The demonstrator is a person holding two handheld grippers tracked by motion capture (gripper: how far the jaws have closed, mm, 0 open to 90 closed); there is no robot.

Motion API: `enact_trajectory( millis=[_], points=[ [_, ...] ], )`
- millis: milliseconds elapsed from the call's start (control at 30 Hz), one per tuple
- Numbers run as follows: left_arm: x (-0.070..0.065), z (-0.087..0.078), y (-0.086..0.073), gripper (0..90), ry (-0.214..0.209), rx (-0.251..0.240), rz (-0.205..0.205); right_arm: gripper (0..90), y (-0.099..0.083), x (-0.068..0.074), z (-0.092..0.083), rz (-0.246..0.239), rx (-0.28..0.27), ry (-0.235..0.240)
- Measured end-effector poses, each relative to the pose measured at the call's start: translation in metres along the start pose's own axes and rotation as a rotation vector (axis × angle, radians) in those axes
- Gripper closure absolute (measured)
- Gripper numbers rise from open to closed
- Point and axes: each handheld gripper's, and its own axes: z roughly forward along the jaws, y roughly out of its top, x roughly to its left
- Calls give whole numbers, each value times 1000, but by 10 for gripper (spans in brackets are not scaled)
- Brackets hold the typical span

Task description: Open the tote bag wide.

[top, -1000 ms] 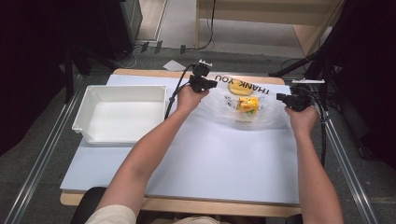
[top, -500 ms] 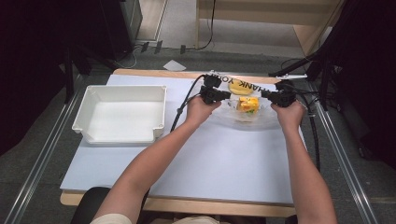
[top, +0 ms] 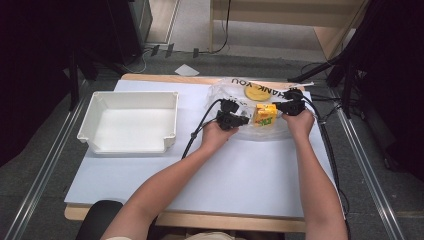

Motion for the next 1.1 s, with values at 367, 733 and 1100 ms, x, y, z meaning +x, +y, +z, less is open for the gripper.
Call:
enact_trajectory(
  millis=[367, 733, 1100],
  points=[
    [-11, -5, -22, 848, -35, 33, 37, 900, 7, -4, 12, 20, 17, -19],
    [-27, -11, -48, 850, -84, 80, 92, 900, 12, -4, 18, 24, 26, -34],
    [-31, -29, -72, 867, -123, 93, 125, 900, 10, -9, 25, 32, 53, -56]
  ],
)
